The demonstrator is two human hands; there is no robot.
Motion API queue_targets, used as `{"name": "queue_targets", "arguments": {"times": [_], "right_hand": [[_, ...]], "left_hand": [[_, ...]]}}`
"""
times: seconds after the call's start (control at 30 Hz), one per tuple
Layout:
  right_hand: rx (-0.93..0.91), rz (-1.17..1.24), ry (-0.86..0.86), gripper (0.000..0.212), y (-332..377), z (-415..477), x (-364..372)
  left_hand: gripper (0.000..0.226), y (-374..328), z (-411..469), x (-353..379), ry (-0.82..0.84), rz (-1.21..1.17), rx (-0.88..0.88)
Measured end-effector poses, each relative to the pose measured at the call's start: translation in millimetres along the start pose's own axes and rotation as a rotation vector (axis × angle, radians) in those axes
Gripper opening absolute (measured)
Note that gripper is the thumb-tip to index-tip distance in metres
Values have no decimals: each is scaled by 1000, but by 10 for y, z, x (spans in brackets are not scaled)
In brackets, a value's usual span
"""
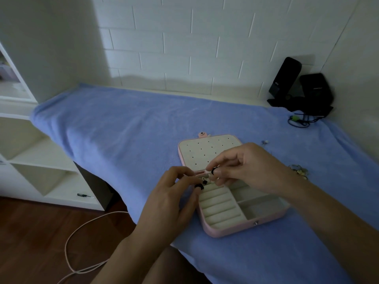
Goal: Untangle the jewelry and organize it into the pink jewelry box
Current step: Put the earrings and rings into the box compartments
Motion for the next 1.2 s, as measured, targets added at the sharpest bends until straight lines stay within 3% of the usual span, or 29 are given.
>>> {"name": "queue_targets", "arguments": {"times": [0.2, 0.43, 0.57, 0.97, 1.2], "right_hand": [[-25, -127, -53, 18, 5, -13, 33], [116, 134, 15, 6, -145, 28, 165], [55, -90, -66, 12, -108, 29, 180], [166, -232, -183, 12, -228, 63, 163], [42, -373, -276, 7, -91, 19, 188]], "left_hand": [[31, 15, 7, 0, 22, -2, 26], [32, -17, -64, -4, -34, -42, 6], [32, -34, -127, 13, -57, -52, -7], [28, -39, -123, 9, -93, -49, 8], [28, -43, -101, -5, -84, -36, 46]]}}
Point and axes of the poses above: each hand's wrist, its own z-axis towards the middle knuckle, its own x-axis out of the palm, y = z × x, the point moved 5 cm from there along z, towards the middle knuckle, and after that the axes turned 10 degrees about x, right-handed, at the moved point
